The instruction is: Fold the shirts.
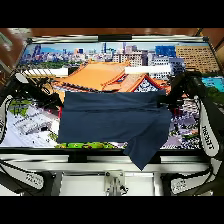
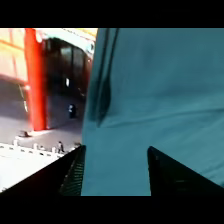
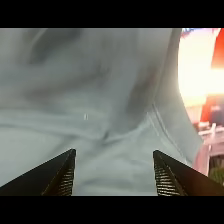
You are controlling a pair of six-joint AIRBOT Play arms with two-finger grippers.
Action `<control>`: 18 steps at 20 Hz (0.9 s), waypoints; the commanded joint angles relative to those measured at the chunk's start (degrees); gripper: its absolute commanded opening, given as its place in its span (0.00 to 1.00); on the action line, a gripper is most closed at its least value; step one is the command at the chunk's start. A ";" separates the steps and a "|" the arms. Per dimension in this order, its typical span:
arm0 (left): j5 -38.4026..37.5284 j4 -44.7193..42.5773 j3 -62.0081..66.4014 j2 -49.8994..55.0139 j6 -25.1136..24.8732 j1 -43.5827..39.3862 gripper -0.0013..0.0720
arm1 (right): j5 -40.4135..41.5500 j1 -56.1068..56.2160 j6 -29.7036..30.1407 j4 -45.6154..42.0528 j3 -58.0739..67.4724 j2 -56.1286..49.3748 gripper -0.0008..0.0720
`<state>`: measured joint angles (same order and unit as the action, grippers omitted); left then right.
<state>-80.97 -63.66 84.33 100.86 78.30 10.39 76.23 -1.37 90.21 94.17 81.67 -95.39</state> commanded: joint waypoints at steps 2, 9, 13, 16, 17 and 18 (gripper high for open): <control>-8.76 1.51 -0.04 -2.23 -0.26 1.81 0.68 | 9.88 -2.08 3.76 -3.74 0.04 4.20 0.82; -6.32 1.60 -28.39 -18.91 -6.99 11.72 0.66 | 12.74 -19.91 6.32 1.44 -15.17 21.81 0.82; -0.70 2.73 -40.76 -25.31 -11.74 16.39 0.66 | 8.00 -25.11 8.48 8.41 -24.94 28.79 0.82; 3.21 2.82 -44.24 -25.27 -11.87 16.35 0.66 | 7.76 -24.90 8.50 10.84 -25.62 28.89 0.82; 4.59 2.86 -45.20 -25.22 -11.87 16.35 0.66 | 7.48 -24.87 8.50 11.69 -25.62 28.89 0.82; 5.25 2.84 -45.86 -25.22 -12.31 16.35 0.66 | 7.10 -24.90 8.50 12.55 -25.62 28.89 0.82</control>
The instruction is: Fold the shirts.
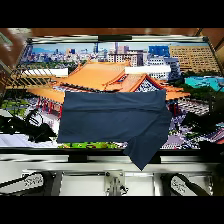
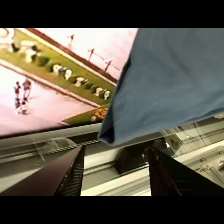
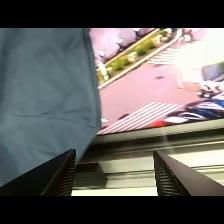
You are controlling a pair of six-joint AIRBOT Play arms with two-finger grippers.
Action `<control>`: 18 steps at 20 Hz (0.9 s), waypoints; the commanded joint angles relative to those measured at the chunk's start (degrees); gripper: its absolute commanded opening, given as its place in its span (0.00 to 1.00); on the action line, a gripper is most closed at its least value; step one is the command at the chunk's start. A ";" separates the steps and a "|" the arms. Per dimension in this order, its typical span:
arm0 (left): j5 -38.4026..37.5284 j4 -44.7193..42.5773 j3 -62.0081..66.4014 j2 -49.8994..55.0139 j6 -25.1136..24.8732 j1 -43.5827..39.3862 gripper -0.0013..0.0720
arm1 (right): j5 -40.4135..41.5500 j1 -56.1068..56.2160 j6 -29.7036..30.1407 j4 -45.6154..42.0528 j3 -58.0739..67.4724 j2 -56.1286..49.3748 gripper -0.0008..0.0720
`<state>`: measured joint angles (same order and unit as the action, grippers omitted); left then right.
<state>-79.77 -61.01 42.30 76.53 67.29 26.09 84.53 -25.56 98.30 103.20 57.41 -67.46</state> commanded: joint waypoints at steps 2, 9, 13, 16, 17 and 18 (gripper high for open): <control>4.52 0.72 -4.59 -0.90 -2.16 0.66 0.66 | -2.23 -0.68 0.37 4.00 -1.36 0.96 0.82; 11.26 7.23 -8.15 -0.90 -3.28 -4.52 0.65 | -2.91 -0.70 0.31 4.72 -1.36 0.96 0.82; 14.38 8.07 -8.11 -0.90 0.07 -8.96 0.13 | 1.51 -0.68 1.86 4.33 -2.43 0.98 0.82; 13.25 8.13 -8.11 -0.92 -0.26 -9.31 0.06 | 0.98 -0.70 5.05 5.35 -11.04 3.17 0.82; 13.07 8.13 -8.11 -0.92 -0.63 -9.31 0.06 | -1.60 -0.70 5.68 7.13 -14.86 4.74 0.82; 13.09 8.13 -8.11 -0.92 -0.63 -9.31 0.06 | -4.31 -0.70 6.08 9.18 -18.91 6.45 0.82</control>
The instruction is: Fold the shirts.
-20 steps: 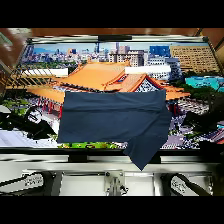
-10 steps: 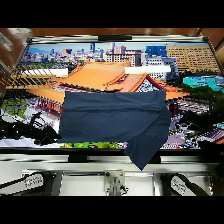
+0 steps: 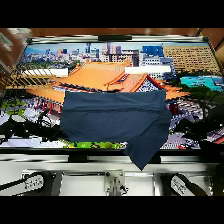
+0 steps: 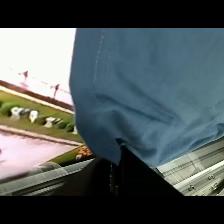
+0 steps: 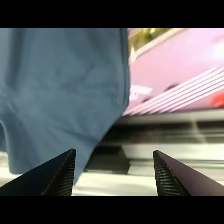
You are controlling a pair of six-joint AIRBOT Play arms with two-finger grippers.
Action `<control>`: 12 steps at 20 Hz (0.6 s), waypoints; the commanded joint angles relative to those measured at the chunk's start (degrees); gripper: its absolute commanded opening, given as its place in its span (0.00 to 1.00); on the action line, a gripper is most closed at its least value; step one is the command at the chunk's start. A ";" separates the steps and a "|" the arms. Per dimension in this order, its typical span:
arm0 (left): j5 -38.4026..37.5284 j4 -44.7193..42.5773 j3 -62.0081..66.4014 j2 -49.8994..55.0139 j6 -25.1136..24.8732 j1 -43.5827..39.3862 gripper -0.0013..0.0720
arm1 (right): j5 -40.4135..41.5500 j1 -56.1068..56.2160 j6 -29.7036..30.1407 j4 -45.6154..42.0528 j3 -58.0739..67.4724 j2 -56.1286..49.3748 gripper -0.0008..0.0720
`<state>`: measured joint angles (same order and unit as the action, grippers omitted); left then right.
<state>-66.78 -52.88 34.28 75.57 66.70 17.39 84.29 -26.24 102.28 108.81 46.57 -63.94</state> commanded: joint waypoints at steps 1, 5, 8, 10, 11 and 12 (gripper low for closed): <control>0.20 0.00 -0.09 0.04 -0.04 -0.61 0.06 | -5.95 -0.02 2.40 5.64 -11.43 4.31 0.82; 0.37 0.00 -0.09 0.04 -0.04 -0.61 0.06 | -11.43 -0.02 2.38 7.87 -19.63 5.77 0.82; 0.33 0.02 -0.09 0.04 -0.02 -0.61 0.06 | -14.27 0.00 2.36 9.92 -21.81 5.77 0.82; 0.35 0.02 -0.09 0.04 -0.02 -0.61 0.06 | -16.06 0.00 2.32 11.54 -22.93 5.77 0.80; 0.35 0.02 -0.09 0.04 -0.04 -0.61 0.06 | -16.68 0.00 2.34 12.39 -23.56 5.77 0.75; 0.35 0.02 -0.09 0.04 -0.04 -0.61 0.06 | -17.18 0.00 2.36 12.55 -24.11 5.77 0.75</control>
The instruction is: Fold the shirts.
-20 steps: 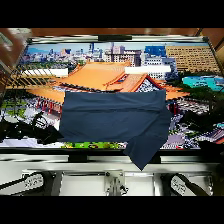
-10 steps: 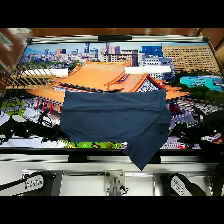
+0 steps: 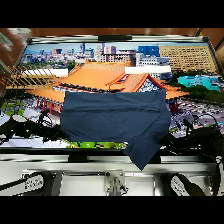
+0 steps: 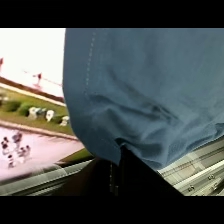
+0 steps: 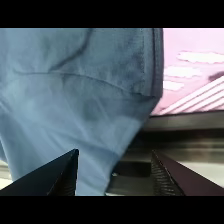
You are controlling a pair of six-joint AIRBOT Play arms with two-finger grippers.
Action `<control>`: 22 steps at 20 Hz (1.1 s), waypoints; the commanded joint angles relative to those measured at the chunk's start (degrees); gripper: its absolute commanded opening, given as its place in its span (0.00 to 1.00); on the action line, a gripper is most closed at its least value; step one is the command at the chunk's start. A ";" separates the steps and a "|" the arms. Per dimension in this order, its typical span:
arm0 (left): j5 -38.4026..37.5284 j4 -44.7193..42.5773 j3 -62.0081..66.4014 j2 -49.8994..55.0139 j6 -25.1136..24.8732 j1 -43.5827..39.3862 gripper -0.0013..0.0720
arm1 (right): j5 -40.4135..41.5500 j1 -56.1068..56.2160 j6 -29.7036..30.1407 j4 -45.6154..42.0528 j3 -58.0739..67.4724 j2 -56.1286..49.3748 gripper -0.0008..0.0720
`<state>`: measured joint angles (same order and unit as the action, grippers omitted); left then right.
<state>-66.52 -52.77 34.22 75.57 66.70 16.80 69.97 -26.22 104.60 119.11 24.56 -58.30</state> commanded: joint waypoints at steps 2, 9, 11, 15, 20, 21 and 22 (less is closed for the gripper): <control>0.09 -0.09 -0.02 0.04 -0.04 -0.02 0.06 | -4.04 -0.02 0.02 2.36 -2.84 0.13 0.75; 0.57 -0.09 -0.02 0.04 -0.04 -0.02 0.06 | -5.57 -0.02 -0.33 4.02 -5.35 0.13 0.57; 0.57 -0.09 -0.02 0.04 -0.04 -0.02 0.06 | -5.57 0.42 0.20 4.66 -6.58 0.13 0.51; 0.48 -0.11 0.04 0.04 -2.08 0.02 0.06 | -6.86 4.94 0.92 4.28 -5.27 0.15 0.08; -4.31 -0.07 5.84 -0.07 -9.14 0.02 0.06 | -3.26 4.96 0.94 4.85 6.56 0.20 0.08; -4.33 0.15 8.09 -0.04 -8.98 0.00 0.06 | -4.02 4.96 0.68 5.07 9.42 0.17 0.08; -4.13 1.01 10.62 0.04 -8.79 0.00 0.06 | -5.14 4.98 0.02 5.14 11.89 0.13 0.08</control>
<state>-67.35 -54.15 39.90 75.68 60.07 16.88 65.34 -21.47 105.45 122.98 29.98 -58.19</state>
